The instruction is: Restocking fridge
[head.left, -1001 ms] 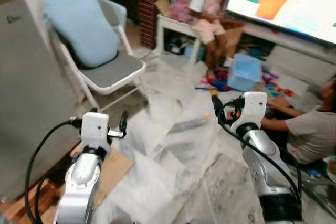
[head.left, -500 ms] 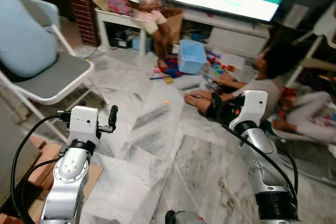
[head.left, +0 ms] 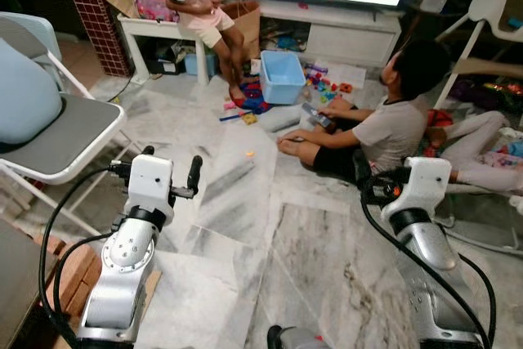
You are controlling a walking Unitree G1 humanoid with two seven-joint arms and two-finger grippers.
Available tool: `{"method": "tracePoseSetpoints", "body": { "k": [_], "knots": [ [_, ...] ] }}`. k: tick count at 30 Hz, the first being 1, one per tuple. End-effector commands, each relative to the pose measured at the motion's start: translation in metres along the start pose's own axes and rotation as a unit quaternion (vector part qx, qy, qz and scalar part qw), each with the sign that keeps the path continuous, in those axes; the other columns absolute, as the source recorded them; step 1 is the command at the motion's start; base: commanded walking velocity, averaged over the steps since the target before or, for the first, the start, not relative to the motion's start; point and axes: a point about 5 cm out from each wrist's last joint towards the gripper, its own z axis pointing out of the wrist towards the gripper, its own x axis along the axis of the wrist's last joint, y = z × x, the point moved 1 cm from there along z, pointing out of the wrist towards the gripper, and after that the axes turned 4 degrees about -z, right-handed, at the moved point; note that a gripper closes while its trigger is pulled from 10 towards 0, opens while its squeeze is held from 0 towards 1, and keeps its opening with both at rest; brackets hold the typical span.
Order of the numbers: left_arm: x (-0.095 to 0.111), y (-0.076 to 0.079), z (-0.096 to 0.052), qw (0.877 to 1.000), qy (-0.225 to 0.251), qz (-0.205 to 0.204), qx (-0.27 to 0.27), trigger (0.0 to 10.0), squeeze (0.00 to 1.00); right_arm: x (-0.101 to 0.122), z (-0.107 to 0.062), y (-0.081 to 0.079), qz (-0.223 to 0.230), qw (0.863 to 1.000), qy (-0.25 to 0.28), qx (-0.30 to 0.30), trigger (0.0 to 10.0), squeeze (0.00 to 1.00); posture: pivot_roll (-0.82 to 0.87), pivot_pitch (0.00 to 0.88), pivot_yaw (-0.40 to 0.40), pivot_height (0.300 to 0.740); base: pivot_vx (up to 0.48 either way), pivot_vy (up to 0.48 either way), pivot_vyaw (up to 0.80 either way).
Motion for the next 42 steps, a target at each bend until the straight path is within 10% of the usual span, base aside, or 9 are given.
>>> {"method": "tracePoseSetpoints", "body": {
  "k": [1, 6, 10, 23, 42],
  "knots": [
    [-0.006, -0.001, -0.003, 1.0, -0.012, 0.008, -0.003, 10.0, 0.0, -0.003, -0.003, -0.002, 0.002, 1.0, -0.004, -0.002, 10.0, 0.0, -0.02, 0.032, 0.095, 0.74, 0.0, 0.0, 0.0],
    [0.006, 0.004, -0.007, 0.998, -0.006, 0.026, -0.058, 10.0, 0.0, 0.012, -0.011, 0.007, -0.014, 0.999, 0.022, -0.019, 10.0, 0.0, -0.04, 0.009, 0.106, 0.74, 0.0, 0.0, 0.0],
    [0.024, -0.004, 0.022, 0.997, 0.023, 0.029, -0.062, 10.0, 0.0, 0.035, 0.012, 0.006, -0.012, 0.998, 0.063, -0.023, 10.0, 0.0, -0.06, 0.044, 0.138, 0.74, 0.0, 0.0, 0.0],
    [0.007, 0.001, 0.035, 0.999, 0.026, -0.022, -0.006, 10.0, 0.0, 0.012, 0.008, -0.003, -0.003, 0.999, 0.026, -0.026, 10.0, 0.0, -0.09, 0.0, 0.071, 0.74, 0.0, 0.0, -0.55],
    [-0.013, -0.008, 0.012, 0.997, 0.023, -0.032, 0.063, 10.0, 0.0, -0.014, -0.01, -0.009, -0.004, 1.0, -0.003, -0.001, 10.0, 0.0, -0.06, 0.0, 0.041, 0.74, 0.0, 0.0, -0.78]
  ]
}}
